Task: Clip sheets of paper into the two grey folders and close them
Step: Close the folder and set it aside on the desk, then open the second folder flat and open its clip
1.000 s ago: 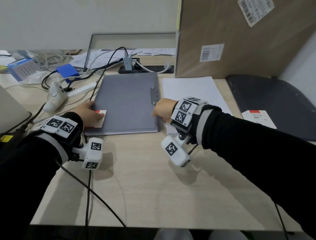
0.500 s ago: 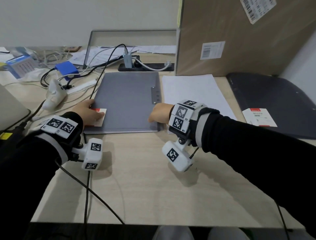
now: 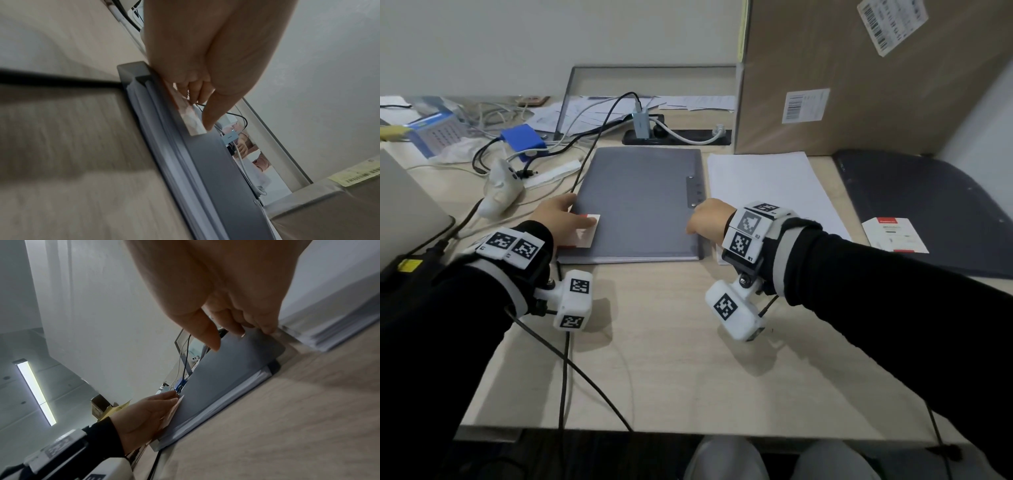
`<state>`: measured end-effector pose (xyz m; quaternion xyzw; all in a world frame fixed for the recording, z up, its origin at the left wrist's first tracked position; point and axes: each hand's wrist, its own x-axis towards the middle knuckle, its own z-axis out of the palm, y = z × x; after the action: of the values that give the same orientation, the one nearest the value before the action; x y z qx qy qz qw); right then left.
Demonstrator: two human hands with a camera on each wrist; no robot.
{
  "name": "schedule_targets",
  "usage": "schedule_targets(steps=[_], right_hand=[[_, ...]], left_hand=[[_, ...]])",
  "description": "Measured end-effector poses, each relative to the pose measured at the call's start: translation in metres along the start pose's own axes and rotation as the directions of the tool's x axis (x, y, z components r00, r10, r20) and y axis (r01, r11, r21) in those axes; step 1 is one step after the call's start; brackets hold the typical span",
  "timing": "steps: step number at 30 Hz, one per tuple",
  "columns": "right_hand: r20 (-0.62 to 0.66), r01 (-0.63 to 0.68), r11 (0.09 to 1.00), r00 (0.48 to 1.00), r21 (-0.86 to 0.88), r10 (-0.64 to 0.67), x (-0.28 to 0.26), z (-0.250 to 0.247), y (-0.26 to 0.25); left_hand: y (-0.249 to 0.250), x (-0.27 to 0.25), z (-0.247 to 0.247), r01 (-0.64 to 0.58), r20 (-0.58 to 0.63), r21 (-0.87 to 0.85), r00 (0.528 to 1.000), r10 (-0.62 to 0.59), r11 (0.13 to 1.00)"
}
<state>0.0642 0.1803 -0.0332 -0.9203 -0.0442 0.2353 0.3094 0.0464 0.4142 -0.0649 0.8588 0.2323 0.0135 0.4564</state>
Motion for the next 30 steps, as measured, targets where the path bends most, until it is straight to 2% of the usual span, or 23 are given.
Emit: schedule_targets(steps=[2,5,8,12,18,24,27,30], right_hand=[[-0.059,0.018,0.999,0.998,0.032,-0.016,-0.005,-0.004,0.001],[-0.151,0.096,0.970,0.987,0.225,-0.062,-0.018,-0.012,0.010],[-0.227,0.124,0.892,0.974,0.435,-0.025,-0.043,-0.026,0.026],[-0.262,0.101,0.875,0.965,0.474,0.031,-0.083,-0.052,0.060],[-0.371,0.021,0.874,0.910,0.486,0.184,-0.131,-0.092,0.140],[-0.288,-0.212,0.769,0.841,0.603,0.458,-0.159,-0.132,0.237],[-0.277,-0.268,0.703,0.782,0.659,0.558,-0.162,-0.146,0.272],[-0.257,-0.291,0.677,0.768,0.676,0.587,-0.162,-0.153,0.291]], left_hand=[[0.005,-0.004,-0.001,0.000,-0.055,-0.067,0.998,-0.003,0.998],[0.017,-0.017,-0.001,-0.038,-0.091,-0.114,0.995,0.027,0.993],[0.035,-0.035,0.007,-0.090,-0.101,-0.186,0.992,0.072,0.978],[0.064,-0.068,0.032,-0.085,0.065,-0.265,0.992,0.106,0.961],[0.103,-0.120,0.098,-0.100,0.273,-0.237,0.948,0.165,0.966],[0.147,-0.161,0.196,-0.087,0.446,-0.190,0.880,0.165,0.978],[0.170,-0.176,0.245,-0.178,0.525,-0.080,0.829,0.193,0.981],[0.192,-0.187,0.287,-0.346,0.546,0.054,0.796,0.263,0.936]])
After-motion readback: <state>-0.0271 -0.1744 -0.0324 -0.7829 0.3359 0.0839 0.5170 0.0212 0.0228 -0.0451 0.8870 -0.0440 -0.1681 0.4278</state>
